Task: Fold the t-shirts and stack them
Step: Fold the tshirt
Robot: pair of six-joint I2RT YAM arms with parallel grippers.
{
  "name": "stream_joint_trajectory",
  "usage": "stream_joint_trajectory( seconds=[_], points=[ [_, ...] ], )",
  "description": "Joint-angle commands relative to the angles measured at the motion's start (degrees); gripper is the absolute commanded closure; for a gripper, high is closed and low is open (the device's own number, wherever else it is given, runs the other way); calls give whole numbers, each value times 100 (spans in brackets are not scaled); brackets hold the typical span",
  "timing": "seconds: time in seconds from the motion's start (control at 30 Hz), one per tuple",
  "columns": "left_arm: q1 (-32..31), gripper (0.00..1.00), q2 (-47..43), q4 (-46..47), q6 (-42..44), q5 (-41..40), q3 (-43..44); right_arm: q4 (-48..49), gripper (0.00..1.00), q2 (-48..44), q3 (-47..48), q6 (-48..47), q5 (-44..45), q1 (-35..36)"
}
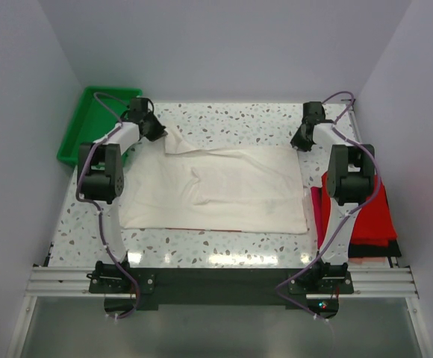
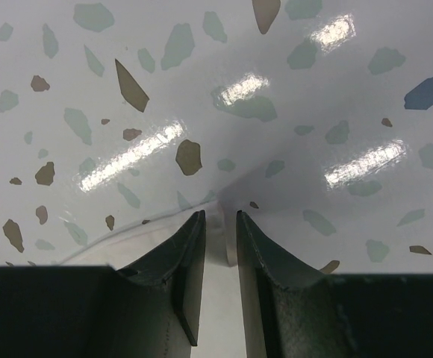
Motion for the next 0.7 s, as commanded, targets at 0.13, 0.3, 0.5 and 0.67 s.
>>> stream_joint_trajectory(
  seconds=[0.13, 0.3, 0.5, 0.67],
  points=[
    [28, 100, -699, 464, 61, 169, -182, 28, 73, -231, -32, -91, 175, -16],
    [36, 100, -796, 516, 52, 213, -235, 36, 75, -178, -14, -65, 61, -16],
    [107, 100, -718, 517, 61, 266, 10, -51, 100, -108, 205, -30, -89, -25],
    [142, 100, -673, 569, 69, 301, 116, -43, 100, -37, 407, -12, -159, -34]
  ],
)
